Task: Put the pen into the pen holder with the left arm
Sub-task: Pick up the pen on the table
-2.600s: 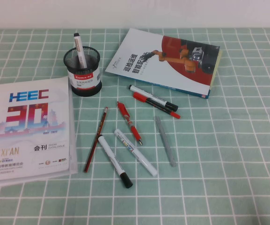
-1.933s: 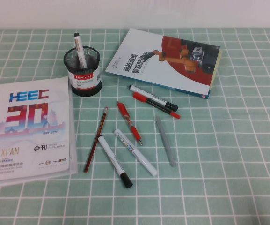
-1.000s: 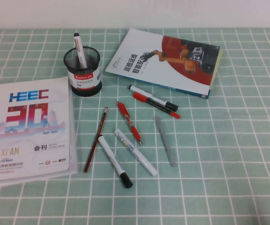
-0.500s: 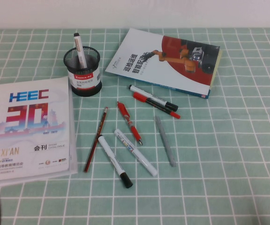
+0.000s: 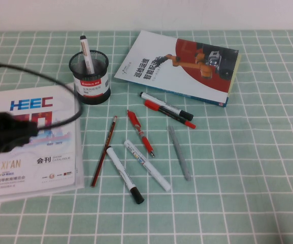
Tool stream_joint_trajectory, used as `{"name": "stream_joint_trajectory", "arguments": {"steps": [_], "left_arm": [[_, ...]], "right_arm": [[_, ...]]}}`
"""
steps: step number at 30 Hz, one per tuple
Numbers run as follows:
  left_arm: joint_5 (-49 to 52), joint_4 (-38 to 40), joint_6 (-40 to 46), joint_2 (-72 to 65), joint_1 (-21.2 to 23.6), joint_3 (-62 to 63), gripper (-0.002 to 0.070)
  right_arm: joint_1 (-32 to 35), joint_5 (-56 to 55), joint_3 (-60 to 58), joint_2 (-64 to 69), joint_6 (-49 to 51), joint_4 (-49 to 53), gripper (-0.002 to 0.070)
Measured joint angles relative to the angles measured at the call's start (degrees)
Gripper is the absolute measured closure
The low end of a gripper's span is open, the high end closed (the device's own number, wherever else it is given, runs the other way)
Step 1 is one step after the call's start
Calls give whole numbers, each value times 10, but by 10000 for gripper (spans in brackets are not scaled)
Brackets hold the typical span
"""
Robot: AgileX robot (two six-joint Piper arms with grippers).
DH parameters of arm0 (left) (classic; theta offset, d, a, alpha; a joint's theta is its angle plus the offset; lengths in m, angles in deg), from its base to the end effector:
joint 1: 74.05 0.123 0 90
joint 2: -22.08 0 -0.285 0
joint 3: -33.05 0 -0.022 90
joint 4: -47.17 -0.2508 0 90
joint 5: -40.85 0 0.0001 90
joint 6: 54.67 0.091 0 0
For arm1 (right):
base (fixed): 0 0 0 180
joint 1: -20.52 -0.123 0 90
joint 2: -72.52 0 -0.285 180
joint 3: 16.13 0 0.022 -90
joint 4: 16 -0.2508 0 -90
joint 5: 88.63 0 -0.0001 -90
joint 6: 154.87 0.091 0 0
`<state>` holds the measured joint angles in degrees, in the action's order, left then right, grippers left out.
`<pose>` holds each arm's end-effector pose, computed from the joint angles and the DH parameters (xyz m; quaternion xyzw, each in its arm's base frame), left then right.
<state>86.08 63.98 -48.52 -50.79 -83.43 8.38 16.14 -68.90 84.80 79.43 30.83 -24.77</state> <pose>0.2169 -0.0548 0.3145 0.0628 0.9376 -0.1400 0.3120 0.0527 0.0088 0.1724 0.0509 0.7942 0.1167 0.5941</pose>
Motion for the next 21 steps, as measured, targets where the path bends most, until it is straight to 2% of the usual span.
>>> {"name": "stream_joint_trajectory", "arguments": {"steps": [9,14,21], "left_arm": [[43,-9,9,-217,-82,160,676],[81,-45,9,-319,-124,252,676],[137,-60,7,-427,-139,357,676]], "right_arm": [[0,0,0,0,0,0,696],[0,0,0,0,0,0,696],[0,0,0,0,0,0,696]]}}
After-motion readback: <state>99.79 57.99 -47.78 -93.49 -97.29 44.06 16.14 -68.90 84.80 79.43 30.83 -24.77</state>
